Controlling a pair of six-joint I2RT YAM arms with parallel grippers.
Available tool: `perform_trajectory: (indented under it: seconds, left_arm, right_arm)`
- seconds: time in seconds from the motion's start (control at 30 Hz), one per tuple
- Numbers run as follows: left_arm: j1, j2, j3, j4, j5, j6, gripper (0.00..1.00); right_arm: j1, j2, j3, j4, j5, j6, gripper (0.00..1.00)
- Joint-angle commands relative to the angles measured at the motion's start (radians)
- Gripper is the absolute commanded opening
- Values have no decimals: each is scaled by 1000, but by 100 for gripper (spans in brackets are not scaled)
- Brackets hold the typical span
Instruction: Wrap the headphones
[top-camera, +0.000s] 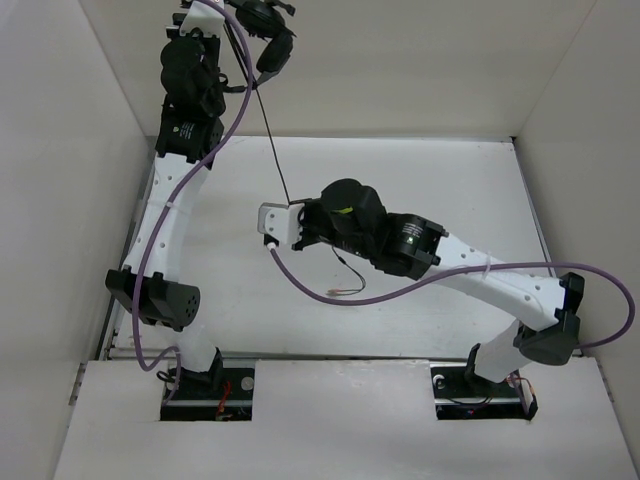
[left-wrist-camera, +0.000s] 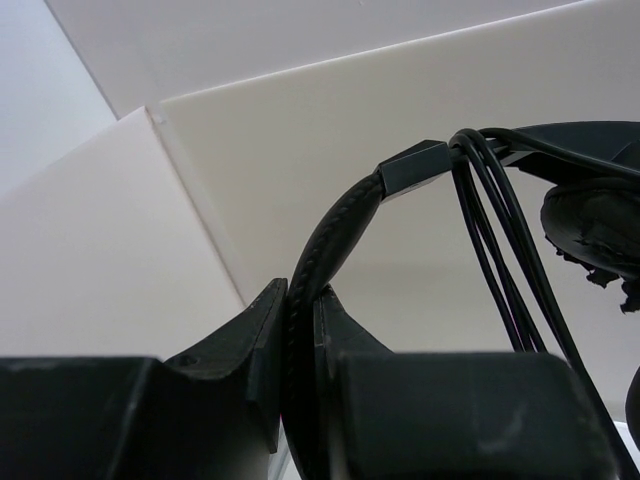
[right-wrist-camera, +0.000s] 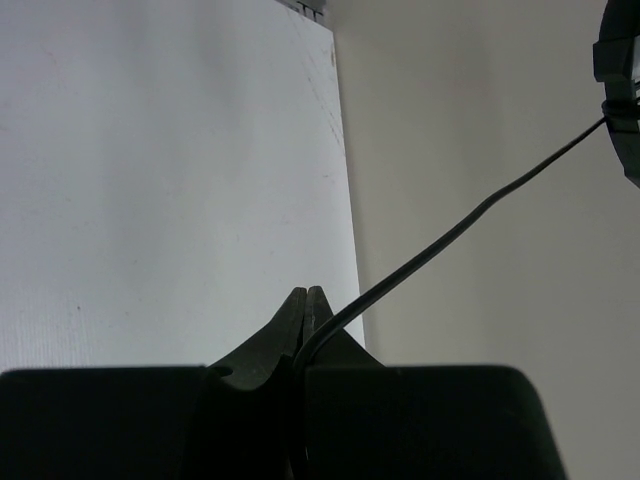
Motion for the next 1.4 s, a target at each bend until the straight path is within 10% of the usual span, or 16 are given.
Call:
perform_trajectory:
  seconds: [0.0, 0.43, 0.83, 1.37]
  left_arm:
    - [13, -35, 11, 158, -58, -23, 0]
    - [-47, -67, -219, 175, -64, 86, 0]
    - [-182, -163, -441, 43, -3, 105, 0]
    - [-329, -301, -569, -150, 190, -12, 0]
  right_arm:
    - [31, -1, 30, -11, -12, -13, 0]
    - [-58, -21, 139, 146, 198, -295, 0]
    - [-286, -79, -168, 870, 231, -862, 0]
    - [-495, -67, -130, 887, 87, -677, 0]
